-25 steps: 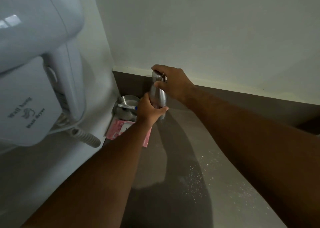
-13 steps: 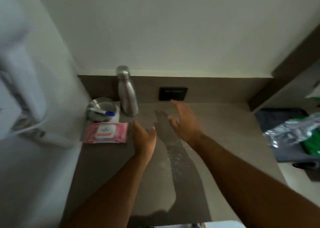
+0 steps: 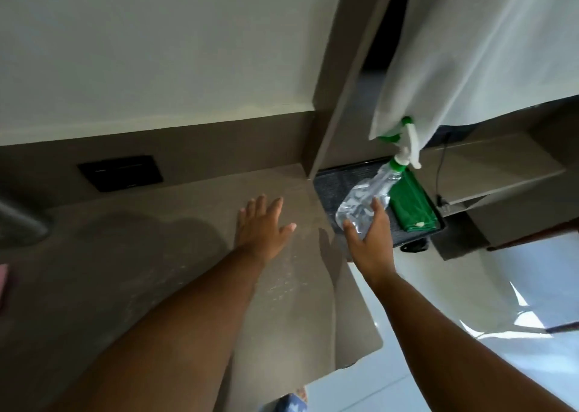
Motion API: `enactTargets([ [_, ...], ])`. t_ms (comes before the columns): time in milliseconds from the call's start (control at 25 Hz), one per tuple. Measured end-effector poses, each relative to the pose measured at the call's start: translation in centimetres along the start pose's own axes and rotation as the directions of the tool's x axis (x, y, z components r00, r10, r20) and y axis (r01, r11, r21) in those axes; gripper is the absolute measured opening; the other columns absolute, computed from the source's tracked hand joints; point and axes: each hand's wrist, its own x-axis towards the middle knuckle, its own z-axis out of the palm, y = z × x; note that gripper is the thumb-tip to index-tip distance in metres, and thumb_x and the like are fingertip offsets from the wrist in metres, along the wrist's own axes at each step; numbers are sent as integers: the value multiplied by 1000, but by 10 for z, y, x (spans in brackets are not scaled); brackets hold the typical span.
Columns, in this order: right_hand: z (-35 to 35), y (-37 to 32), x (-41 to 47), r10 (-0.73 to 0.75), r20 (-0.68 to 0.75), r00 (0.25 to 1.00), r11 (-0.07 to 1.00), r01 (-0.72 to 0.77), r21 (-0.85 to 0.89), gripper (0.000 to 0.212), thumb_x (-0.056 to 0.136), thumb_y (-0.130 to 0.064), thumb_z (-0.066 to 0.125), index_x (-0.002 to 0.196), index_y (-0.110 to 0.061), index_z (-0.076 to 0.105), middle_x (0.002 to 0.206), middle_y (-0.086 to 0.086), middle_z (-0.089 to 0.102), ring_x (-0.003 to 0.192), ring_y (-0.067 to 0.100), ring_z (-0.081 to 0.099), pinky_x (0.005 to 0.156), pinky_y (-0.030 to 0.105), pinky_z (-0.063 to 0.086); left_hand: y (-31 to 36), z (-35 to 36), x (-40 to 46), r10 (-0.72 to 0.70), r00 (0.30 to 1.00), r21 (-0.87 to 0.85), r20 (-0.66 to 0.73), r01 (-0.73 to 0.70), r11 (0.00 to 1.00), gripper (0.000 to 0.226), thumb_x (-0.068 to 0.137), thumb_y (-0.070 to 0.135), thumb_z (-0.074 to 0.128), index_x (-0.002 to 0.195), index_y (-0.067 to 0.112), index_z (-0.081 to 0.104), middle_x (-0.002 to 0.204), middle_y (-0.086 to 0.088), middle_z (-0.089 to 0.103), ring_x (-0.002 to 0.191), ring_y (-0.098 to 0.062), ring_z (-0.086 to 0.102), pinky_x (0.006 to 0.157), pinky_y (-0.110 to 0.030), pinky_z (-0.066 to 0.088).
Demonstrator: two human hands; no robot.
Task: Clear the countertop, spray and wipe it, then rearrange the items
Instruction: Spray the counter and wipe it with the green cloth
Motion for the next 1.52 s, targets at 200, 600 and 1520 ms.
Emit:
enactTargets([
  [200,-37,34,93,-29,-42,999,982,36,185,78,86,-30,71,148,-13,28,148,7,40,137,17,37,112,30,30,11,43,38,-55,994,223,-95,75,972,77,86,75,14,153,39,10,165,-8,5,150,-33,2,117,-55,-1],
  [600,-49,-15,156,-165,-112,980,880,197,432,15,91,-38,61,102,-31,55,79,-14,58,73,10,60,64,29,54,7,49,42,-93,984,267,-149,131,955,76,86,77,8,153,42,5,165,-5,3,151,-27,0,120,-51,2],
  [1520,41,-166,-263,-279,462,842,921,99,376,48,89,-61,50,86,-16,67,89,12,69,84,19,70,69,45,62,-272,14,-335,-398,868,118,-295,447,887,75,91,59,38,151,15,30,158,-17,27,146,-36,22,117,-56,14],
])
